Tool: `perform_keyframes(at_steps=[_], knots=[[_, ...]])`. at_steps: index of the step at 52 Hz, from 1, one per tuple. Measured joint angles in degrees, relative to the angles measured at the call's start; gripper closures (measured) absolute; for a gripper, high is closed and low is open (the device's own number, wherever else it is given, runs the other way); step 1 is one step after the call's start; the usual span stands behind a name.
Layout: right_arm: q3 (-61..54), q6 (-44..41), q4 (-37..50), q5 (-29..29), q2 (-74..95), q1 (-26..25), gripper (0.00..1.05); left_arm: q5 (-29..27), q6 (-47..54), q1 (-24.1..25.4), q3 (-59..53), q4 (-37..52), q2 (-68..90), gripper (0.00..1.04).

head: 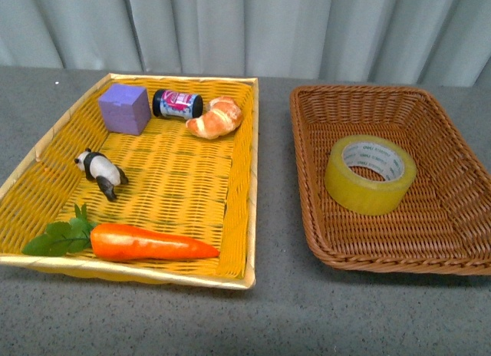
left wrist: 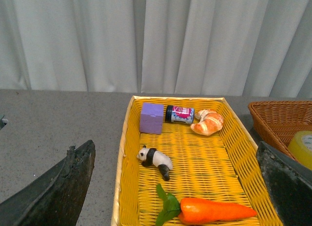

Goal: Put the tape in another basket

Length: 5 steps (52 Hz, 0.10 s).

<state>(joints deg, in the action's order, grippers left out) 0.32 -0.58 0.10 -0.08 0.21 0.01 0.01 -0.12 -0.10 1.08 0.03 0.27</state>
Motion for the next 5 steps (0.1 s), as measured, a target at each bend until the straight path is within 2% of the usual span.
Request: perform_keyframes(at_steps=[5], knots=[[0.00,0.00,0.00,0.00,0.00,0.00,0.09,0.00,0.00,0.00,0.00,0.00,0.00,0.06]])
